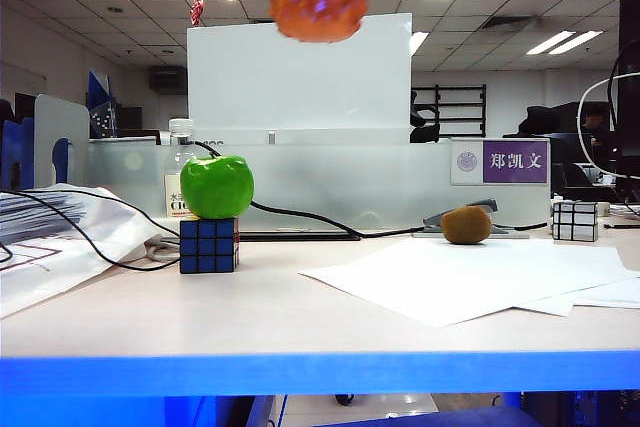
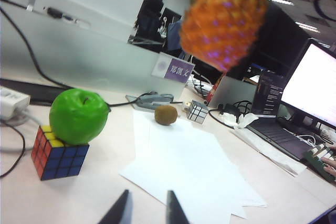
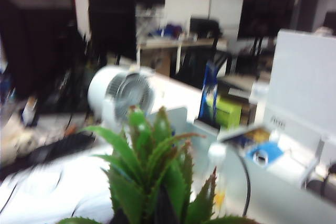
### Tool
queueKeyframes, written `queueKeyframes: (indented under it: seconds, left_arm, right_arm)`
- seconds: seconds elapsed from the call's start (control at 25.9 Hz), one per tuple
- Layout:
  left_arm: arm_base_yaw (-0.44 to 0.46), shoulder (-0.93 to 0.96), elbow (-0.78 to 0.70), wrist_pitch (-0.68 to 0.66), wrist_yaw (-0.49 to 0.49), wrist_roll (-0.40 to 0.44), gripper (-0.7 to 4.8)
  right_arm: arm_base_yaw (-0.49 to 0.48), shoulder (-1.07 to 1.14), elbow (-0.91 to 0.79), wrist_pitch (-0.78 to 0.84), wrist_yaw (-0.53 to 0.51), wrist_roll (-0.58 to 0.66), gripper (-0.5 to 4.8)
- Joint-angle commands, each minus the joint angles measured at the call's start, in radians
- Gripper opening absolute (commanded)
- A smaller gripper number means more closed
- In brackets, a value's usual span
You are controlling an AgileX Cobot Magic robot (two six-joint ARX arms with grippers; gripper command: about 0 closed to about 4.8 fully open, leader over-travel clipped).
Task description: Arrange all the fruits from large to small from left to right in a row.
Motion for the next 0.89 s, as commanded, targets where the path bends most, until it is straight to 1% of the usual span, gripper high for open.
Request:
queueKeyframes:
  seconds: [0.04,0.08,0.12,0.15,0.19,0.23,0.27,0.31,0.35,0.39,0.42,0.5,0.54,0.73,0.89]
  left_arm:
    - [0.000,-0.002,0.003,0.102,0.005,-0.038,0.94]
    - [0.000,-0.002,0.003,0.158,0.008,-0.051,0.94]
    - [0.000,-0.002,0.004,0.193,0.007,-0.061,0.94]
    - [0.000,-0.002,0.004,0.251,0.007,-0.074,0.94]
    - [0.000,-0.002,0.004,0.284,0.007,-0.079,0.94]
    - [0.000,-0.002,0.004,0.346,0.008,-0.103,0.94]
    - [0.000,-0.002,0.005,0.374,0.008,-0.121,0.94]
    - [0.001,-0.002,0.013,0.423,0.009,-0.156,0.94]
    - [0.001,-0.002,0.022,0.438,0.018,-0.164,0.94]
    - [0.001,-0.001,0.054,0.444,0.041,-0.164,0.94]
    - [0.001,-0.001,0.069,0.444,0.055,-0.164,0.94]
    - [0.001,-0.001,0.129,0.443,0.069,-0.164,0.94]
    - [0.001,-0.001,0.148,0.443,0.069,-0.164,0.94]
    - [0.001,-0.001,0.193,0.435,0.075,-0.165,0.94]
    - [0.001,-0.001,0.193,0.436,0.075,-0.169,0.94]
  right_arm:
    - [0.053,-0.093,0.006,-0.211,-0.015,-0.125,-0.05]
    - [0.097,-0.126,0.006,-0.294,-0.015,-0.173,-0.05]
    - [0.117,-0.137,0.006,-0.327,-0.015,-0.192,-0.05]
    - [0.163,-0.153,0.006,-0.381,-0.003,-0.215,-0.05]
    - [0.192,-0.156,0.002,-0.394,0.002,-0.217,-0.05]
    - [0.241,-0.156,-0.021,-0.378,0.005,-0.217,-0.05]
    - [0.270,-0.156,-0.043,-0.353,0.022,-0.216,-0.05]
    - [0.313,-0.155,-0.089,-0.301,0.071,-0.216,-0.05]
    - [0.338,-0.155,-0.121,-0.263,0.103,-0.214,-0.05]
    - [0.374,-0.154,-0.180,-0.181,0.138,-0.198,-0.05]
    - [0.391,-0.151,-0.220,-0.113,0.150,-0.175,-0.05]
    - [0.415,-0.130,-0.319,0.083,0.153,-0.095,-0.05]
    - [0.415,-0.111,-0.340,0.133,0.152,-0.069,-0.05]
    - [0.417,0.024,-0.346,0.251,0.150,-0.069,-0.05]
    - [0.438,0.117,-0.347,0.286,0.161,-0.086,-0.05]
